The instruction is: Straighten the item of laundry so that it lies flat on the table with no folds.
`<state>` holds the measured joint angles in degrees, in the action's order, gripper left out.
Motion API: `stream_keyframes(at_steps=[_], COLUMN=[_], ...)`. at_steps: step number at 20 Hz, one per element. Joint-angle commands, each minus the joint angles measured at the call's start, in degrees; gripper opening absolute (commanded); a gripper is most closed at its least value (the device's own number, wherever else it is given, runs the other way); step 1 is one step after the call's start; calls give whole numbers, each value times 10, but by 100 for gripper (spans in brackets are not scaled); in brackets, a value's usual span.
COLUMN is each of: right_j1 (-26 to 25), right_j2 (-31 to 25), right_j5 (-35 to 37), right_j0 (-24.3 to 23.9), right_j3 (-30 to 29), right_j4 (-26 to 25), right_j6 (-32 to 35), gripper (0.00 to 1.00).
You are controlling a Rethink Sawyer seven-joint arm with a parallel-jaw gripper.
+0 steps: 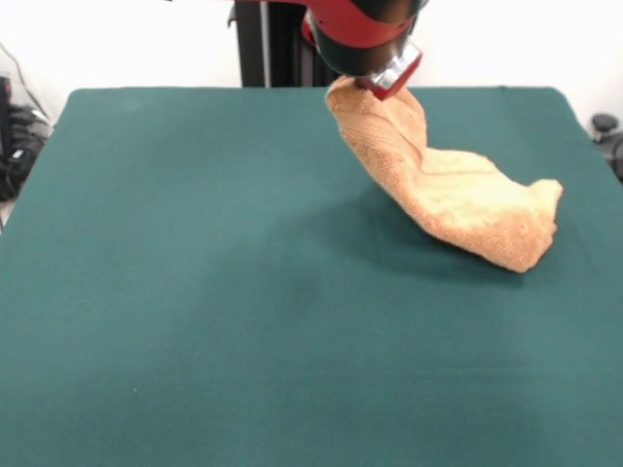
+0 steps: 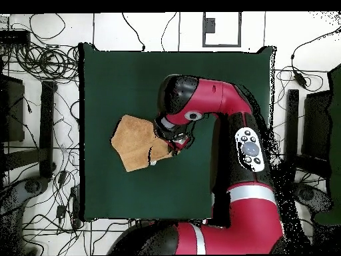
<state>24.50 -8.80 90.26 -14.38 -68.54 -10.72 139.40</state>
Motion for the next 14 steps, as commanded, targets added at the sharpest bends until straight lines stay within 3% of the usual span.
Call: stream_keyframes(at_steps=[1, 4, 14], right_j1=[2, 6, 5], right_j2=[-12, -9, -8], right_j5=[52, 82, 88], right_j0=[31, 40, 38], right_j3=[-18, -4, -3], right_j4=[7, 0, 5], right_j6=[27, 32, 32], gripper=[0, 0, 0])
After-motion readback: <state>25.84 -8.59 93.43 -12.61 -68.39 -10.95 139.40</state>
